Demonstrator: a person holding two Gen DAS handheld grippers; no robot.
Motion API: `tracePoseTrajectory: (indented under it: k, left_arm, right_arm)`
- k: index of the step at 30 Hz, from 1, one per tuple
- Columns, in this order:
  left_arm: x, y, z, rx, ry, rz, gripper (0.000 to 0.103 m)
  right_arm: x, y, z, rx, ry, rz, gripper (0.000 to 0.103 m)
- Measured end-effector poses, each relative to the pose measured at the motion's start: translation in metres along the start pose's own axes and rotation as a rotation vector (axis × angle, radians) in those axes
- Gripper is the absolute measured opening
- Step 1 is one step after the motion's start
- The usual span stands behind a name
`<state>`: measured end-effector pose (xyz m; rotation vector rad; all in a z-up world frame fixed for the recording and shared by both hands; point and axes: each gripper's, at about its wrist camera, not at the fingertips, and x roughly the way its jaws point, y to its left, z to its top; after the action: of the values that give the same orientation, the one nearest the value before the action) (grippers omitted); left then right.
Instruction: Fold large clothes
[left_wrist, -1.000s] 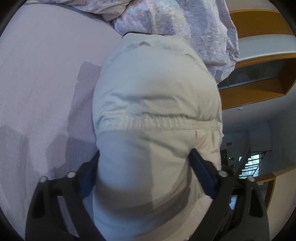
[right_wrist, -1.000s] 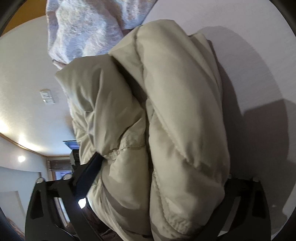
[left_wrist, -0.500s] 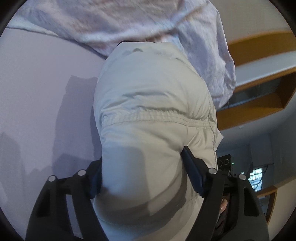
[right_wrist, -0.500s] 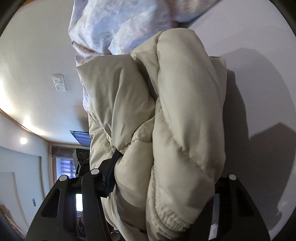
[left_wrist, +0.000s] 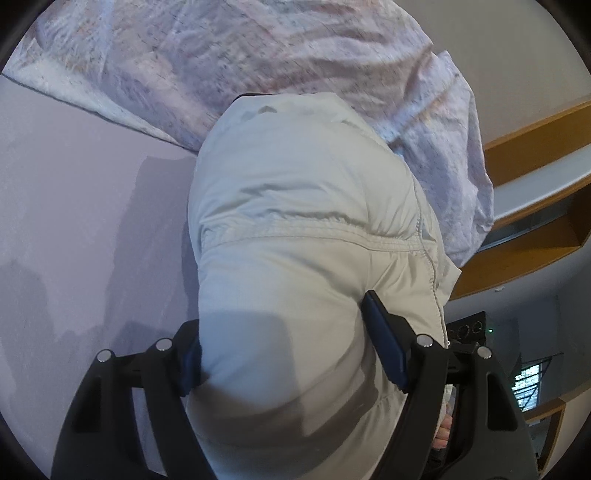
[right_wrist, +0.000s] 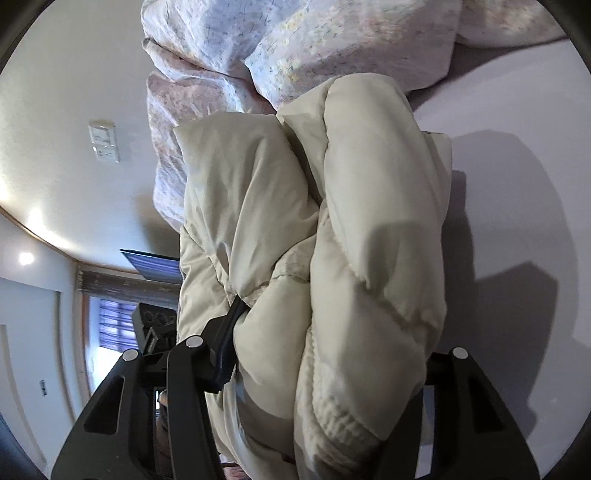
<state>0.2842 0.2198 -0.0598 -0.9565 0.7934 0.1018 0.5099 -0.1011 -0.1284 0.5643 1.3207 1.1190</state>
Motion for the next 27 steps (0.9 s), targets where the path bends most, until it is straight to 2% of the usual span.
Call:
tracePoseTrajectory:
  k: [5,9,12,20,22,27]
  left_arm:
    - [0.013,0.008,-0.001,0.009,0.002,0.05,0.076]
    - [0.012,0.004,-0.004,0.055,-0.001,0.078,0.081]
    - [0.006,-0.001,-0.004,0.097,-0.002,0.111,0.084]
    - [-0.015,-0.03,-0.01,0.27,-0.086,0.267,0.085]
    - [-0.019,-0.04,-0.013,0.308,-0.114,0.283,0.086]
    - [-0.018,-0.067,-0.023,0.409,-0.158,0.319,0.093]
  right_arm:
    - [0.004,-0.004,-0.011,0.018,0.009,-0.134,0.054]
    - [-0.009,-0.008,-0.022,0.018,-0.018,-0.266,0.075]
    - [-0.019,0.002,-0.025,-0.001,-0.039,-0.329,0.08]
    - [-0.083,0.025,-0.038,-0.071,-0.201,-0.485,0.081]
    - [-0.081,0.034,-0.032,-0.096,-0.231,-0.501,0.081]
    - [-0.06,0.078,-0.045,-0.297,-0.253,-0.561,0.081]
